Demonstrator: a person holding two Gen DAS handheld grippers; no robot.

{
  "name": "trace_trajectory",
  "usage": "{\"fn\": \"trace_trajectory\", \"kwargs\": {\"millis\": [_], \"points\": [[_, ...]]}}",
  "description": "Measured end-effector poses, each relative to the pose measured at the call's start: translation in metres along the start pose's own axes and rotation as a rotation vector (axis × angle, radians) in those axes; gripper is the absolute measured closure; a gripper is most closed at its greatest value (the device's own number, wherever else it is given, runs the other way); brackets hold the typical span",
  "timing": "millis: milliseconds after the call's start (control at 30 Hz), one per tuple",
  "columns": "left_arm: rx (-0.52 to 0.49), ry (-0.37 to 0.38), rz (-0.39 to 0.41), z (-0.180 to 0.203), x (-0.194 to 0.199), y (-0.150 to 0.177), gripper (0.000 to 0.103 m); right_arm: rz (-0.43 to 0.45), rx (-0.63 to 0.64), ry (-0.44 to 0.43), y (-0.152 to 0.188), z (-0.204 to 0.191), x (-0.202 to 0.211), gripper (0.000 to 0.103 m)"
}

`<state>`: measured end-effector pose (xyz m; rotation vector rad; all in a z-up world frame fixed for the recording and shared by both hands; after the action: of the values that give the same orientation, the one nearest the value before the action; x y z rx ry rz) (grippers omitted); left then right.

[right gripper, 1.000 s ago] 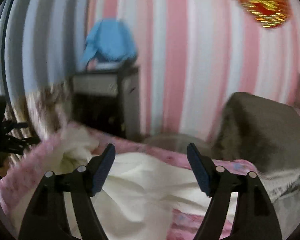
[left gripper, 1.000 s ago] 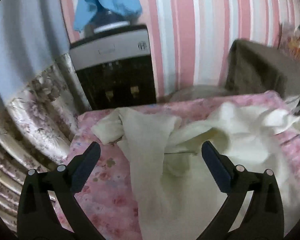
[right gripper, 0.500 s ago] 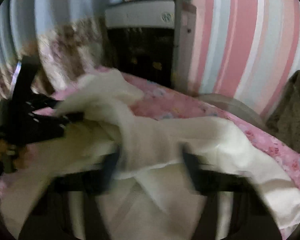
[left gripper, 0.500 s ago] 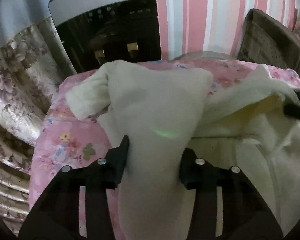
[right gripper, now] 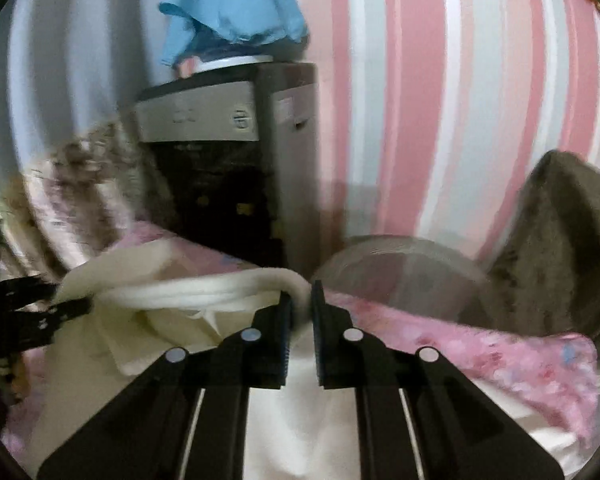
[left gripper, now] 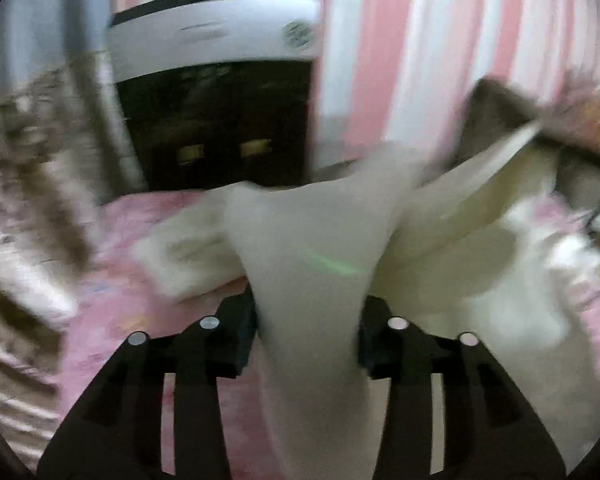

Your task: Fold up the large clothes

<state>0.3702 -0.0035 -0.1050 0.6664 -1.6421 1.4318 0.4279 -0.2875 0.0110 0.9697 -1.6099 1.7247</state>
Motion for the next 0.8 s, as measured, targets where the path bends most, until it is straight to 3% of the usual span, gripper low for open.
{"fn": "trace_trajectory", "kwargs": {"millis": [67,100,167,233,267,300,333,400,467,533,567,633,800], "points": [[0.056,0.01,-0.052,-0.025,-0.017,0.015,0.069,-0.022,-0.04,0.037,-0.001,0.021,-0.011,0.094],[0.1,0.002,-0.093,-0.042,-0.03,0.024,0.077,-0.045,-0.061,0.078,0.0,0.034,-0.023,0.094],[0.172,0.004,-0.142,-0.067,-0.047,0.037,0.077,-0.112,-0.112,0.134,0.003,0.056,-0.049,0.094],[0.217,0.032,-0.177,-0.078,-0.057,0.049,0.072,-0.192,-0.215,0.119,0.012,0.076,-0.081,0.09],[0.232,0.035,-0.188,-0.081,-0.059,0.058,0.067,-0.221,-0.231,0.113,0.018,0.079,-0.091,0.072],[0.23,0.015,-0.196,-0.083,-0.06,0.064,0.049,-0.279,-0.228,0.138,0.028,0.081,-0.103,0.042],[0.233,-0.016,-0.192,-0.085,-0.058,0.069,0.032,-0.298,-0.234,0.123,0.033,0.082,-0.106,0.036],[0.24,-0.023,-0.163,-0.089,-0.046,0.076,0.021,-0.274,-0.255,-0.005,0.038,0.079,-0.096,0.037],[0.235,-0.006,-0.167,-0.089,-0.036,0.078,0.019,-0.217,-0.257,-0.016,0.038,0.083,-0.07,0.037],[0.211,-0.036,-0.159,-0.083,-0.021,0.075,0.013,-0.122,-0.241,-0.029,0.037,0.089,-0.031,0.027],[0.188,-0.065,-0.137,-0.08,-0.011,0.07,0.011,-0.089,-0.244,-0.03,0.039,0.092,-0.014,0.019],[0.142,-0.09,-0.088,-0.068,0.007,0.057,0.004,-0.042,-0.246,-0.016,0.05,0.1,0.02,0.018],[0.058,-0.118,-0.018,-0.034,0.026,0.013,0.003,-0.019,-0.231,0.054,0.082,0.117,0.054,0.018]]}}
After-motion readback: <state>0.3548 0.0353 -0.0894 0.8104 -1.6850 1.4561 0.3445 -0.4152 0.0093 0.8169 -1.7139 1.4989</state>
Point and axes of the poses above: each gripper's, at about its wrist camera, not at the fingertips, and x roughly against the way its jaws point, z to its right, y to its underside, the point moved 7 cm from there along -x, roughly the way its jaws point, and after that the axes turned 12 degrees about -z, right-handed, at the moved point
